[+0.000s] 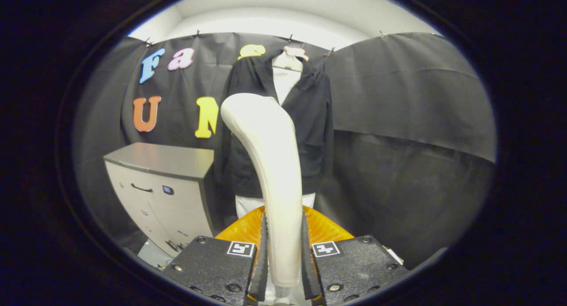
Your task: Iron the clothes twice with a garment steamer, once on the left side and once on the right side.
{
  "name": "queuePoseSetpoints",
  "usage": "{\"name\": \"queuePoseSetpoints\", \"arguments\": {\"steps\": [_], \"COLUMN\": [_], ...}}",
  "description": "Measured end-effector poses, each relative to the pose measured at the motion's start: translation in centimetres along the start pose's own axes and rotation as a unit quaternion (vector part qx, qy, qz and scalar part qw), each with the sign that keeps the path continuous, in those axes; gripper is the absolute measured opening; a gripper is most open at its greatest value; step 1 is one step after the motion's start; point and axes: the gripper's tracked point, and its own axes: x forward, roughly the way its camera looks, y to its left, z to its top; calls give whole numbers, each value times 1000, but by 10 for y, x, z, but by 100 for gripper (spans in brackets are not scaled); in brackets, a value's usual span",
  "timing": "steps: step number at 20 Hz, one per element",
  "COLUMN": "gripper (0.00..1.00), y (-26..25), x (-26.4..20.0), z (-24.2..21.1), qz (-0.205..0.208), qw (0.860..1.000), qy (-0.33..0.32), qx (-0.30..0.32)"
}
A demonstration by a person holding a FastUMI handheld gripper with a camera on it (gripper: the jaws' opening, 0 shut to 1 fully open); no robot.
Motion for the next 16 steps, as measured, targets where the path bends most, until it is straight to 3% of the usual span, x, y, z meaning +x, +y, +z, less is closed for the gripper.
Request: {"name": "queuePoseSetpoints", "arguments": {"steps": [9, 16], "gripper": [34, 34], "y": [24, -14], "x": [-15, -28], "z": [36, 45], "qz": [114, 121], "qw": [990, 988], "qy": [-85, -96], "qx": [-6, 4]}}
